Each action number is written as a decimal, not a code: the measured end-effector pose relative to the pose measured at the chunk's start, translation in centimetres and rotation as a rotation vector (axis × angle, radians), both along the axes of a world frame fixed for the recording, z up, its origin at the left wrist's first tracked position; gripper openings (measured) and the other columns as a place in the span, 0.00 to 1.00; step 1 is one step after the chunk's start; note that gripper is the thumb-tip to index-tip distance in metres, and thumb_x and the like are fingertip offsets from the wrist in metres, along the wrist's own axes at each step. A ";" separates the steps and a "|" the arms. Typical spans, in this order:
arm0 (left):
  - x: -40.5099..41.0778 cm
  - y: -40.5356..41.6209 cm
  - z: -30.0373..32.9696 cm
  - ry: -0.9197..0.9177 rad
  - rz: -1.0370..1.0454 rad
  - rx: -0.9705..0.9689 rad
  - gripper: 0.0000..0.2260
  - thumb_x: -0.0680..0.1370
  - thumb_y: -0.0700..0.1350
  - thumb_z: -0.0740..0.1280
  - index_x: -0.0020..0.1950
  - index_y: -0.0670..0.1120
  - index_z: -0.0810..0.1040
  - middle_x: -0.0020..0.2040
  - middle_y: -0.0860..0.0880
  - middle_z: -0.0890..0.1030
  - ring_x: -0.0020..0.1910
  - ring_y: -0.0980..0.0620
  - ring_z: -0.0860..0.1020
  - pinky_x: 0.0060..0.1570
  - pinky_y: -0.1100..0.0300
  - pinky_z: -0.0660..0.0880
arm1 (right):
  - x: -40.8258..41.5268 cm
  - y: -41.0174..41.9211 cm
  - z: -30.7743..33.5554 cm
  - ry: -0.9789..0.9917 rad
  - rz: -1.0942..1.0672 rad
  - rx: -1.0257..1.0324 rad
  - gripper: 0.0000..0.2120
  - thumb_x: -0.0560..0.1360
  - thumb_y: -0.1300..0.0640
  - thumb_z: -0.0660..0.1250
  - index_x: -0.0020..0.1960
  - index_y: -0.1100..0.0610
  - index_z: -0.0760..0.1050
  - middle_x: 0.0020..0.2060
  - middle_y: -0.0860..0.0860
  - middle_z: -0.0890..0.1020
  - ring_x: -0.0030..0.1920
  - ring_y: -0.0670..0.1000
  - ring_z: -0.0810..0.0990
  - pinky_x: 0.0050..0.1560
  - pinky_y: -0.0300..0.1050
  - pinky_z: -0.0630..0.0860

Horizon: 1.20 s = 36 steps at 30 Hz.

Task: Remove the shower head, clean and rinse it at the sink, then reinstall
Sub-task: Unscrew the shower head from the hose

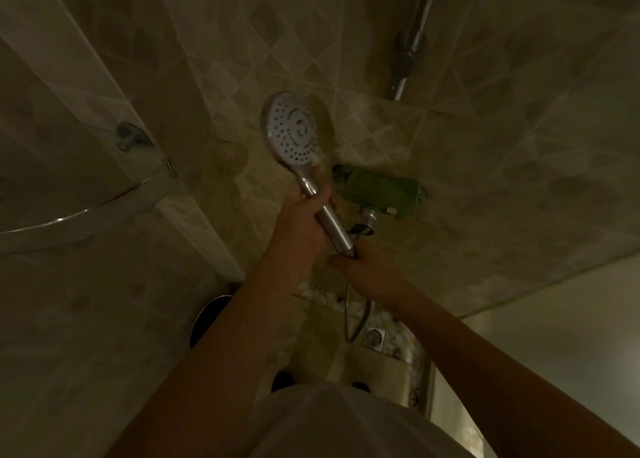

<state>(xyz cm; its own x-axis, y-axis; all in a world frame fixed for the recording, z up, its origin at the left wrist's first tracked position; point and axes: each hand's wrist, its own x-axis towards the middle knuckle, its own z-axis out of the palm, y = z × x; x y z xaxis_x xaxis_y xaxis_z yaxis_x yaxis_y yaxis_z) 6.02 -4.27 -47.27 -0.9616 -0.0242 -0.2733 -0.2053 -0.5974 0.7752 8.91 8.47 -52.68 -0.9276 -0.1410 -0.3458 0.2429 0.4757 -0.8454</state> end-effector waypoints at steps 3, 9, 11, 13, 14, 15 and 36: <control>0.3 -0.3 -0.9 0.114 -0.043 -0.179 0.11 0.78 0.38 0.71 0.58 0.48 0.80 0.44 0.47 0.82 0.43 0.48 0.81 0.51 0.44 0.79 | 0.2 0.0 -0.1 -0.066 -0.014 -0.043 0.11 0.73 0.49 0.69 0.50 0.55 0.78 0.35 0.56 0.80 0.28 0.41 0.77 0.28 0.31 0.70; 0.2 -0.4 -1.3 0.093 0.021 0.058 0.07 0.70 0.36 0.74 0.42 0.44 0.76 0.38 0.47 0.82 0.38 0.47 0.84 0.43 0.50 0.81 | 0.9 -0.3 -0.6 -0.185 0.053 -0.060 0.28 0.57 0.38 0.70 0.48 0.57 0.79 0.27 0.45 0.78 0.27 0.42 0.76 0.32 0.40 0.74; 0.0 -0.5 -1.0 0.051 -0.038 0.123 0.10 0.73 0.40 0.71 0.33 0.47 0.75 0.30 0.49 0.78 0.29 0.51 0.79 0.33 0.56 0.77 | 0.8 -0.4 -0.8 -0.235 0.041 -0.049 0.25 0.54 0.37 0.71 0.43 0.53 0.79 0.22 0.43 0.76 0.23 0.41 0.74 0.25 0.38 0.71; -0.3 -0.5 -0.9 0.015 -0.073 0.099 0.16 0.75 0.45 0.70 0.29 0.50 0.70 0.23 0.53 0.68 0.21 0.55 0.67 0.26 0.60 0.68 | 0.7 -0.5 -0.9 -0.257 0.027 -0.040 0.24 0.52 0.35 0.71 0.41 0.49 0.76 0.23 0.44 0.77 0.24 0.44 0.75 0.28 0.41 0.71; -0.5 -0.5 -0.9 -0.005 -0.071 0.093 0.17 0.77 0.47 0.70 0.31 0.50 0.68 0.22 0.53 0.65 0.21 0.56 0.64 0.25 0.60 0.65 | 0.8 -0.5 -0.9 -0.254 0.011 -0.042 0.25 0.52 0.35 0.71 0.42 0.50 0.77 0.25 0.44 0.78 0.26 0.45 0.76 0.30 0.43 0.71; -0.7 -0.4 -1.1 -0.033 -0.052 0.072 0.16 0.78 0.49 0.69 0.32 0.50 0.69 0.22 0.53 0.64 0.21 0.56 0.63 0.25 0.60 0.64 | 0.8 -0.5 -1.0 -0.246 -0.008 -0.049 0.26 0.52 0.35 0.72 0.43 0.51 0.79 0.26 0.45 0.79 0.28 0.46 0.77 0.32 0.44 0.72; 0.6 0.2 0.1 -0.009 -0.032 0.025 0.19 0.79 0.52 0.67 0.30 0.49 0.69 0.22 0.50 0.68 0.19 0.53 0.67 0.23 0.62 0.66 | 1.4 -0.5 2.0 -0.377 0.122 -0.271 0.14 0.74 0.62 0.69 0.32 0.56 0.69 0.20 0.47 0.71 0.19 0.44 0.68 0.21 0.36 0.64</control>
